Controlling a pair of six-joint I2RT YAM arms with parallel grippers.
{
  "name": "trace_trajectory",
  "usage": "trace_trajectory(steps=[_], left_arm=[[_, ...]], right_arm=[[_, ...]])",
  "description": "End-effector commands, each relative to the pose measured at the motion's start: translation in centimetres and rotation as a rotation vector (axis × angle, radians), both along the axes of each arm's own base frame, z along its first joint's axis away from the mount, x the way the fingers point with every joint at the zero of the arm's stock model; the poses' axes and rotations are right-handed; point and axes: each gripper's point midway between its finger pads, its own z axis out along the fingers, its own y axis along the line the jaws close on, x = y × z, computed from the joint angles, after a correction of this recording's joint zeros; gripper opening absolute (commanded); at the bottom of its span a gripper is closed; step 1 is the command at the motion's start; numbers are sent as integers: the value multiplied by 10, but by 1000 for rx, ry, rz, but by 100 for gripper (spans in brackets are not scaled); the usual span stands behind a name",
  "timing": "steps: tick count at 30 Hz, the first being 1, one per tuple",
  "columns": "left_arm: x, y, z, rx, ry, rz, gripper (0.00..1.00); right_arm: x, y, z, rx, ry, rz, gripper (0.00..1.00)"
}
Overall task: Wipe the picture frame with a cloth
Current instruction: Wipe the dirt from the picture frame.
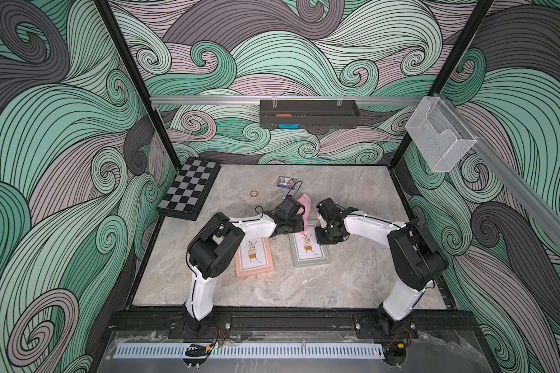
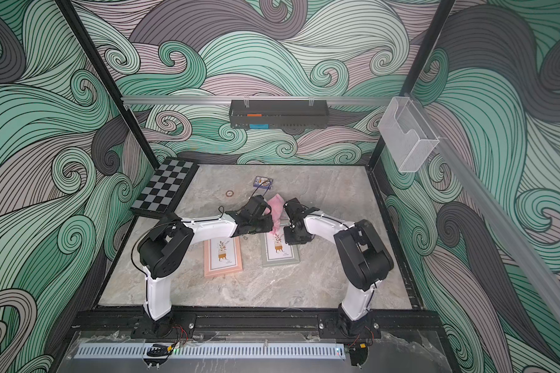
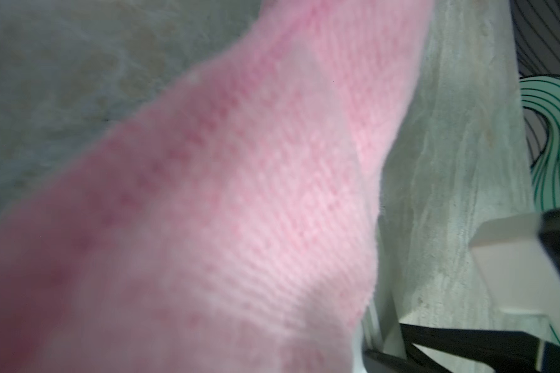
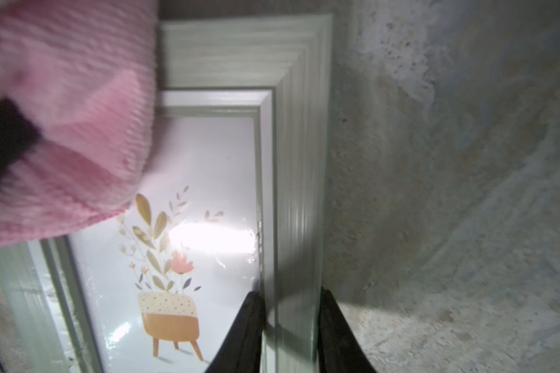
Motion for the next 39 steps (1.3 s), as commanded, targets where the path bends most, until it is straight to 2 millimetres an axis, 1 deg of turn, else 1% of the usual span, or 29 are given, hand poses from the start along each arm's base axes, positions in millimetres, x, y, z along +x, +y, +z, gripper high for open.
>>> trace_trajectory(steps=[1, 2, 5, 7, 8, 9, 11, 13, 14, 17, 19, 22, 25, 27, 29, 33, 35, 37, 39], left_arm=[[-12, 4, -22, 66, 61, -32, 0], [-11, -5, -22, 31, 67, -52, 0], [-6, -48, -9, -112, 74, -113, 0], [-1, -70, -3, -177, 85, -138, 0], [1, -79, -3, -194, 91, -145, 0], [2, -84, -3, -201, 97, -146, 0], [3, -85, -7, -196, 103, -139, 0], [2, -75, -12, -158, 99, -116, 0], [1, -67, -15, -130, 95, -103, 0], [-1, -28, -22, -22, 80, -39, 0], [-3, 6, -24, 65, 80, 15, 0], [-10, 50, -28, 141, 90, 82, 0], [-17, 79, -33, 172, 115, 130, 0], [-20, 88, -34, 173, 120, 146, 0], [-18, 89, -29, 163, 107, 156, 0], [-7, 79, -17, 114, 104, 154, 0], [-6, 74, -10, 92, 107, 152, 0], [-10, 72, -6, 72, 126, 156, 0], [-24, 75, -2, 71, 169, 167, 0]], right_arm=[[-26, -15, -21, -55, 108, -3, 28], [-26, -15, -21, -54, 108, -3, 27], [-27, -15, -23, -53, 113, -2, 27], [-28, -14, -24, -50, 116, -4, 28], [-26, -14, -23, -48, 114, -4, 27], [-27, -14, -24, -50, 116, -3, 27], [-27, -14, -24, -49, 116, 0, 27], [-27, -14, -23, -51, 112, 2, 27], [-27, -14, -23, -51, 112, 4, 27], [-26, -14, -22, -47, 110, 7, 27], [-27, -13, -22, -43, 109, 8, 27], [-27, -13, -22, -40, 106, 10, 27], [-28, -14, -23, -43, 108, 9, 27], [-29, -14, -22, -40, 107, 11, 28], [-29, -14, -22, -42, 105, 10, 27], [-29, -12, -24, -32, 112, 13, 27], [-29, -12, -25, -32, 116, 14, 27], [-29, -12, -26, -33, 117, 15, 27], [-27, -11, -24, -30, 112, 15, 27]])
